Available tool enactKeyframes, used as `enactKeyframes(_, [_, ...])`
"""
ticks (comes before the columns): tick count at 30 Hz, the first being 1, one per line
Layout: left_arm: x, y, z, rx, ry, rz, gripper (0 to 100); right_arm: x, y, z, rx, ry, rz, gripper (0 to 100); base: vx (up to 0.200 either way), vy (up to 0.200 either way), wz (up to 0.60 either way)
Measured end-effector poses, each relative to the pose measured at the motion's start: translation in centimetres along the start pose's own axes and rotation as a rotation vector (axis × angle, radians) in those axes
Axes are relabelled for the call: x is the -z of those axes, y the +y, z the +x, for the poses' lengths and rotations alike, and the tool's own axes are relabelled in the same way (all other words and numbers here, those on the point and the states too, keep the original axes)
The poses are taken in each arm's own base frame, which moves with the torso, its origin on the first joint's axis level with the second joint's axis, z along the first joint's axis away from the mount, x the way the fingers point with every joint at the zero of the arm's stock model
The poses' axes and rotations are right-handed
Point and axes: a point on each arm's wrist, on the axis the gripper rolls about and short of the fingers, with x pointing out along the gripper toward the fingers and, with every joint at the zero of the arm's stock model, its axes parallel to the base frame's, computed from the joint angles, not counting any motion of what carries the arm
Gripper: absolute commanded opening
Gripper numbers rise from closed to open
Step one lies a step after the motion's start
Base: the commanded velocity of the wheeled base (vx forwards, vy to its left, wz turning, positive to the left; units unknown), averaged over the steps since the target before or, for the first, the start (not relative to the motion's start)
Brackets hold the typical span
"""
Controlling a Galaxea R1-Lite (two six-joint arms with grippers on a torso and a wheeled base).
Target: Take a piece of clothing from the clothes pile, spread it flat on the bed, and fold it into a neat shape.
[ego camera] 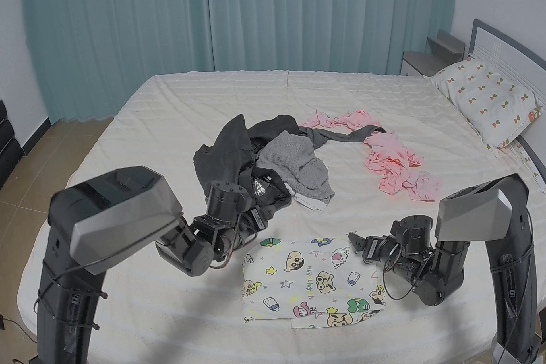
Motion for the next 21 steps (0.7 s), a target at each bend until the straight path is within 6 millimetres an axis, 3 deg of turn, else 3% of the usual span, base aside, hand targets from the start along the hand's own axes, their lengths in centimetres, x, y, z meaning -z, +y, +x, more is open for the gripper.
enactKeyframes(7, [-5.0, -0.4, -5.4, -0.017, -0.128, -0.007, 100, -3.5, 0.6, -4.0, -0.015, -0.092, 0.015, 100, 0.000, 0.000, 0.00])
enactKeyframes(13, [-8.6, 0.0, -12.2, -0.027, -0.224, -0.002, 100, -6.3, 1.1, -9.0, -0.026, -0.168, 0.019, 100, 0.000, 0.000, 0.00])
enactKeyframes(21, [-9.7, 1.3, -21.6, -0.121, -0.265, 0.025, 100, -8.0, 1.0, -15.2, -0.017, -0.239, -0.005, 100, 0.000, 0.000, 0.00])
